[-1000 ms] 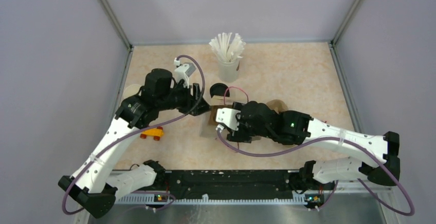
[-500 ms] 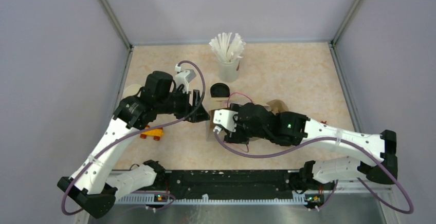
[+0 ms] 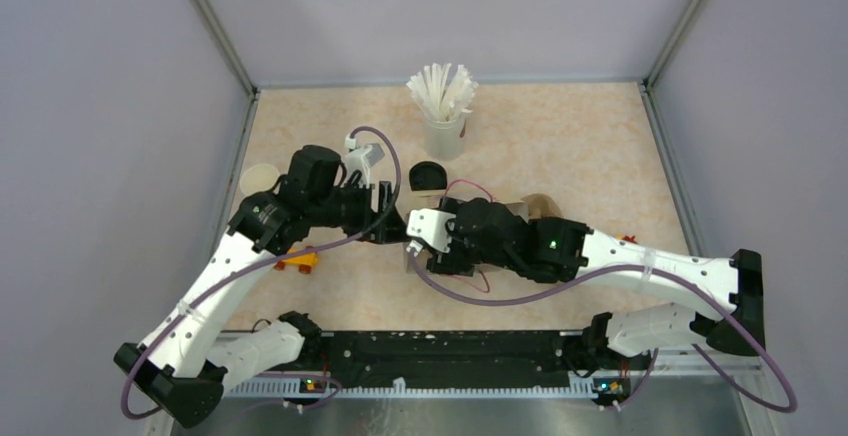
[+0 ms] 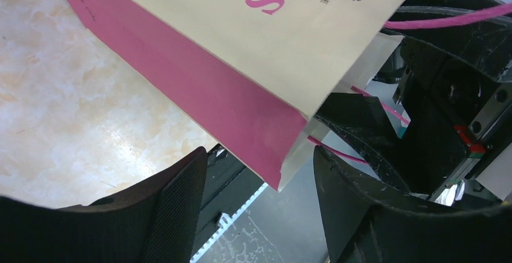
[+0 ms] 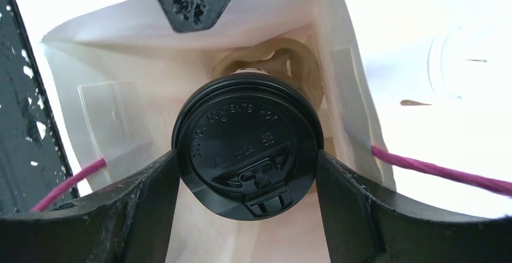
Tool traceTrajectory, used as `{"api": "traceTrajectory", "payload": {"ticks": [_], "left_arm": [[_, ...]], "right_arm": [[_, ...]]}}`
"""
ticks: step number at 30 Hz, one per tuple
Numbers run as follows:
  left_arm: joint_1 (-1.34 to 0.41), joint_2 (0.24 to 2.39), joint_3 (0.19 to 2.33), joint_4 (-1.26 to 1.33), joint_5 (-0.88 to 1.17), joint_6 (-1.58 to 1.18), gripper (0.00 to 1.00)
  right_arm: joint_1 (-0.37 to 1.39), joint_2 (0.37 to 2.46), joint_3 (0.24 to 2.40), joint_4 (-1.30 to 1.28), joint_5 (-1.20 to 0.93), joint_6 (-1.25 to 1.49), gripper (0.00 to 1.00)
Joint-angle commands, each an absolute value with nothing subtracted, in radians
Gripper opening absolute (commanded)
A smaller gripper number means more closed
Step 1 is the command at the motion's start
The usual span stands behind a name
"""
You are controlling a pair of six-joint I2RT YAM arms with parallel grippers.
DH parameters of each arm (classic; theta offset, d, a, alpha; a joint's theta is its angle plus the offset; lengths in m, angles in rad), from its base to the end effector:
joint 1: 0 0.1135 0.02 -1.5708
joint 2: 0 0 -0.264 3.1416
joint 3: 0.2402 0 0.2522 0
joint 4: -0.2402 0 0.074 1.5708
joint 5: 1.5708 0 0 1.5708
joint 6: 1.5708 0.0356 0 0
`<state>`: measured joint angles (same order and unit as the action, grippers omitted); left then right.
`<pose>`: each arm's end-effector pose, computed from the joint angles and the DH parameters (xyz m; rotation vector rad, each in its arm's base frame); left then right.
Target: Pack the takeout coffee
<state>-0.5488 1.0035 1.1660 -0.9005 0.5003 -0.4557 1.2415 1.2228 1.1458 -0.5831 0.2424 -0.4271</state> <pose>0.1515 -0.1127 0.3642 0.3877 2.4166 -1.0625 0.0936 0.2476 0.3361 -1.5490 1.5824 0.1815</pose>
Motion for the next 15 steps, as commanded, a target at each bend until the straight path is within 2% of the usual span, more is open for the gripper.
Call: {"api": "traceTrajectory", "payload": {"ticks": [1,5,11,13,15], "left_arm": [[-0.551,0.956,1.168,-0.833,0.512,-0.479,0.71],[-0.55,0.967,1.127,-0.807,0.522,-0.484,0.62],[-0.55,0.964,1.091,-0.755,0.514,-0.51,0.56],[-0.551,0.966,1.08,-0.746,0.517,-0.513,0.52],[-0.55,0.964,1.068,-0.733,0.519,-0.514,0.43]], "right_arm": [[1.25,1.233,1.152,-0.476,0.268,-0.418,0.67],[1.25,1.236,1.146,-0.457,0.258,-0.409,0.67],[1.251,1.227,1.131,-0.454,0.269,-0.41,0.66],[1.251,1.226,1.127,-0.456,0.275,-0.41,0.67],[1.249,1.218,1.121,-0.45,0.268,-0.41,0.66]]}}
